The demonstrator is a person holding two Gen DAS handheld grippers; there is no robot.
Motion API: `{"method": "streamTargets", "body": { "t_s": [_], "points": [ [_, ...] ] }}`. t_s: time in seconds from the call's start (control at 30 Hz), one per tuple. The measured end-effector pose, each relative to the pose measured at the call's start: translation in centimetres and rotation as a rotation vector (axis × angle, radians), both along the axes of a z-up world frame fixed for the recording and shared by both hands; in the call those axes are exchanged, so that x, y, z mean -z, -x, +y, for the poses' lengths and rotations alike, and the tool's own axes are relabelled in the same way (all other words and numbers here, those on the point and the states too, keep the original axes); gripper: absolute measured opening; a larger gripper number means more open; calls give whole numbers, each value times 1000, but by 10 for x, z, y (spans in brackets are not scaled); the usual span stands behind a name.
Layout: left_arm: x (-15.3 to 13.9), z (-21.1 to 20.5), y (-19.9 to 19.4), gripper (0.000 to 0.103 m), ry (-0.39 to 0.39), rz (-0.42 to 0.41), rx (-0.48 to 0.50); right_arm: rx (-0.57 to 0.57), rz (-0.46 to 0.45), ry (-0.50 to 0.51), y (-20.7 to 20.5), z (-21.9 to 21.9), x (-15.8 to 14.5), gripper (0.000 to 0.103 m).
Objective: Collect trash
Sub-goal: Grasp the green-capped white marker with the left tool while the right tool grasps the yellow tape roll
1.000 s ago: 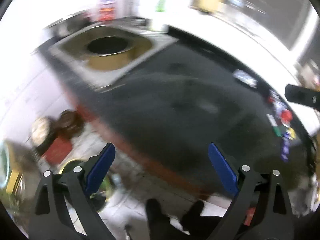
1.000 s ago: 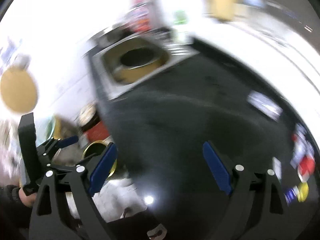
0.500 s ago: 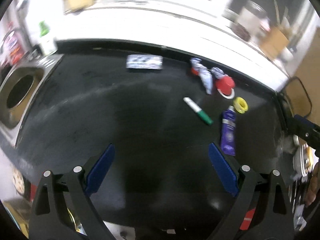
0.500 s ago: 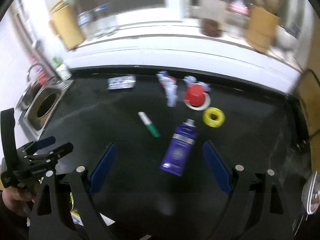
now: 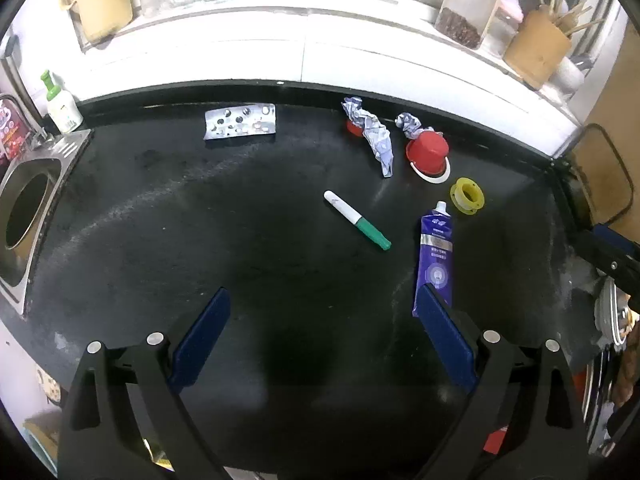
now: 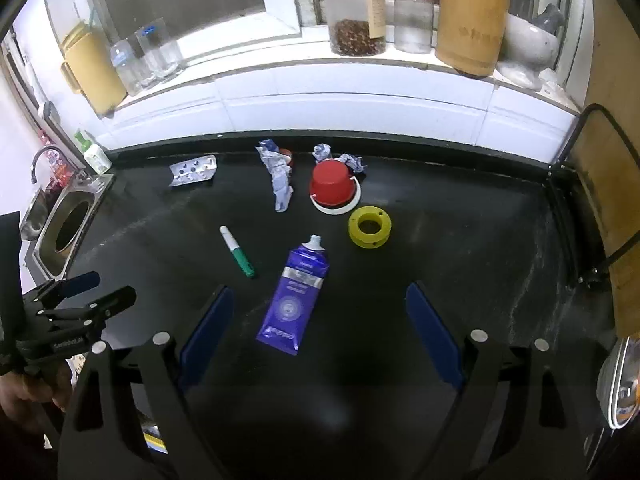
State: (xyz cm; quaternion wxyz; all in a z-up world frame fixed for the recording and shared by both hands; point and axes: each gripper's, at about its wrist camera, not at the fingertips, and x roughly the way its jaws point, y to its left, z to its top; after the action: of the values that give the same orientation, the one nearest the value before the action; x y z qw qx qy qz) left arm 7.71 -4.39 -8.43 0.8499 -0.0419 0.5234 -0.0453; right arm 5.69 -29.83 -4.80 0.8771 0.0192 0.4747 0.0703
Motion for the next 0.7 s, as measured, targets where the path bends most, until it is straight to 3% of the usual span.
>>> {"method": "streamTargets", "body": {
  "t_s": [0.33,0.7],
  "points": [
    [35,-38,-46,91,-32,50,-51,-47,47,31,-43,-24,35,85],
    [108,-57,-94,91,-44,140,-181,-142,158,65,-109,-35,115,85]
  ]
}}
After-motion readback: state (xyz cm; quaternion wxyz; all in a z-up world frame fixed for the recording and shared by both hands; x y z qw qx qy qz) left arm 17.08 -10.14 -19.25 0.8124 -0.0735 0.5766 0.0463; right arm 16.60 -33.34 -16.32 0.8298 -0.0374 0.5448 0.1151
